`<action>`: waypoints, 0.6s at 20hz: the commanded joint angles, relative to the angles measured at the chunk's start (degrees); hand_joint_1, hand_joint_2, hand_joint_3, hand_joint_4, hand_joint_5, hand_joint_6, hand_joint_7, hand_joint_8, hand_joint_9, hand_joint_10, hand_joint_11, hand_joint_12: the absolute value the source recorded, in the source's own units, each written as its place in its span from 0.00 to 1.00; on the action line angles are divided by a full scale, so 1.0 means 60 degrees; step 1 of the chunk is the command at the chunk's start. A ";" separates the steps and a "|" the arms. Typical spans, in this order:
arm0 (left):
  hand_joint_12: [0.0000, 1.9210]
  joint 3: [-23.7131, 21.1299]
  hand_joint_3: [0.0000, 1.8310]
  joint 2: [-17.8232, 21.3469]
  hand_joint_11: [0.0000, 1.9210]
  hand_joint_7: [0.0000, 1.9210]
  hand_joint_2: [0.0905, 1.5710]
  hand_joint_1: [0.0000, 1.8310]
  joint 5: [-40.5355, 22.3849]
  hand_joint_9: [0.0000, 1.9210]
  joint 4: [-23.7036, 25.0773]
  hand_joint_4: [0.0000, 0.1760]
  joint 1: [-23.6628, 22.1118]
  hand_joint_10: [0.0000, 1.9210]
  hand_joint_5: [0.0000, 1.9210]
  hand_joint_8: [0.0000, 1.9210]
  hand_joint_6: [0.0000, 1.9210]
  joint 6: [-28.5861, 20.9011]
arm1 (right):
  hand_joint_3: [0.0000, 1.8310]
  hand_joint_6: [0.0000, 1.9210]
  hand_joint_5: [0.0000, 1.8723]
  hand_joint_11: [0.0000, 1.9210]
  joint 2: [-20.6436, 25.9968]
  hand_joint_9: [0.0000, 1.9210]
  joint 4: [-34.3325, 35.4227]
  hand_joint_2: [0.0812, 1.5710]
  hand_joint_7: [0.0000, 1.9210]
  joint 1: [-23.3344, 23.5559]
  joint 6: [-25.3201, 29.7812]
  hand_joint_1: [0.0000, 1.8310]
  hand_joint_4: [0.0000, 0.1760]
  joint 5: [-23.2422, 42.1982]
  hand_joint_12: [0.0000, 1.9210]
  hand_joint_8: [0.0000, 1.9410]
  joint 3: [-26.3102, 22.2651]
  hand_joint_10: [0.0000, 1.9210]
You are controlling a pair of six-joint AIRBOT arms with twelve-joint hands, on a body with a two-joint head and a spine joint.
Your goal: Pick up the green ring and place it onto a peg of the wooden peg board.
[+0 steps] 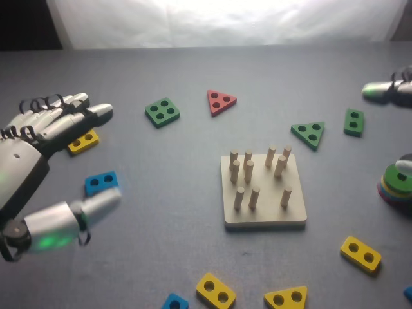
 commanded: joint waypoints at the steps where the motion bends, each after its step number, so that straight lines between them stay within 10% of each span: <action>1: 0.20 0.0011 0.00 -0.0016 0.00 0.06 0.64 0.38 -0.1198 0.05 0.0213 0.38 -0.0107 0.00 0.16 0.00 0.00 -0.0043 | 0.00 0.00 0.26 0.29 -0.0045 0.31 0.0061 0.73 0.26 0.0137 0.0045 0.44 0.25 0.0940 0.17 0.00 0.0068 0.01; 7: 0.22 0.0011 0.00 0.0007 0.00 0.06 0.64 0.42 -0.1235 0.05 0.0244 0.32 -0.0107 0.00 0.18 0.00 0.00 -0.0047 | 0.00 0.00 0.25 0.18 -0.0410 0.33 -0.0169 0.72 0.24 0.0336 0.0045 0.44 0.15 -0.0538 0.49 0.00 0.0455 0.00; 9: 0.20 0.0005 0.00 0.0003 0.00 0.07 0.64 0.43 -0.1238 0.05 0.0243 0.36 -0.0106 0.00 0.19 0.00 0.00 -0.0047 | 0.00 0.00 0.25 0.17 -0.0532 0.33 -0.0168 0.70 0.25 0.0334 0.0045 0.48 0.05 -0.1060 0.50 0.00 0.0619 0.00; 12: 0.21 0.0008 0.00 -0.0009 0.00 0.07 0.64 0.43 -0.1234 0.05 0.0243 0.30 -0.0103 0.00 0.20 0.00 0.00 -0.0048 | 0.00 0.00 0.23 0.14 -0.0666 0.26 -0.0165 0.68 0.21 0.0333 0.0045 0.49 0.17 -0.1778 0.42 0.00 0.0894 0.00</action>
